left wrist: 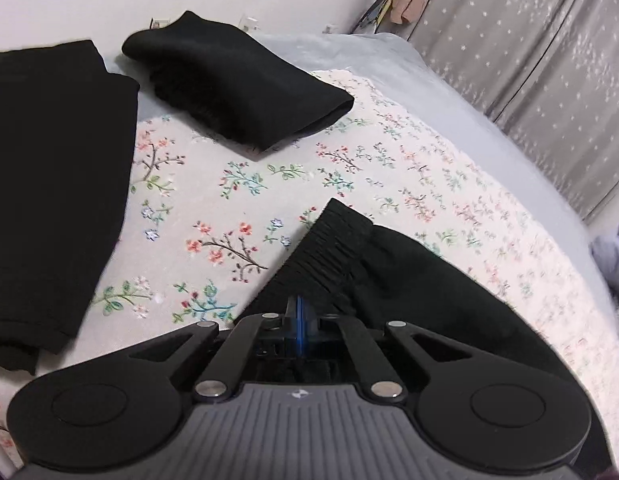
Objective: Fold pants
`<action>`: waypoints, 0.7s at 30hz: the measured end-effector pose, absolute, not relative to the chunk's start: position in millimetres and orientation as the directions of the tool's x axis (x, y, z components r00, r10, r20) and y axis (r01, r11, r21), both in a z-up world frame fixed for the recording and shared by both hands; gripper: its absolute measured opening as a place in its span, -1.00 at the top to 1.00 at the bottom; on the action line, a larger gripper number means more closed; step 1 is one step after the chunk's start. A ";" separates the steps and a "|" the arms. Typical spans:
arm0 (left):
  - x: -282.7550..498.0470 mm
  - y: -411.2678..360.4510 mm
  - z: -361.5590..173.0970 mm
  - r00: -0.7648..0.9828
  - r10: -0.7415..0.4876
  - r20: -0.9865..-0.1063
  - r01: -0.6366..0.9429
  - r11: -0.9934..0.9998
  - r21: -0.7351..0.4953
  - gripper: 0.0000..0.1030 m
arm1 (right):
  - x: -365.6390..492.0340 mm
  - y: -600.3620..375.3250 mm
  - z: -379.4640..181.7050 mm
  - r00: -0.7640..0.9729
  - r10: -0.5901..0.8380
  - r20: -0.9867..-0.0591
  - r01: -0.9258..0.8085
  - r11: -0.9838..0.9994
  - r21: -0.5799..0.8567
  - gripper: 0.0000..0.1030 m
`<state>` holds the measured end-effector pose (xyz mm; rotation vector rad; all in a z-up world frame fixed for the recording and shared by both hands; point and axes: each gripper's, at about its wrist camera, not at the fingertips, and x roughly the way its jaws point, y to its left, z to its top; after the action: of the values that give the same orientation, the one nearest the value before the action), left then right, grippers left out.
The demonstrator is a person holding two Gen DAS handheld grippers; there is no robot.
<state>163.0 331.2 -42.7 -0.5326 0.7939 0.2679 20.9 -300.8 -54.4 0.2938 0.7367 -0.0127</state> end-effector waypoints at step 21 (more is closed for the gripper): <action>155.5 313.9 -41.8 0.712 -0.005 -0.702 -0.418 0.800 -0.430 1.00 | 48.5 -218.2 -77.3 0.682 0.117 -0.722 -0.048 0.992 0.115 0.51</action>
<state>155.5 313.9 -41.8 -0.6117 0.7528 0.2453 48.5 -218.2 -77.3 0.0893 0.8151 0.0927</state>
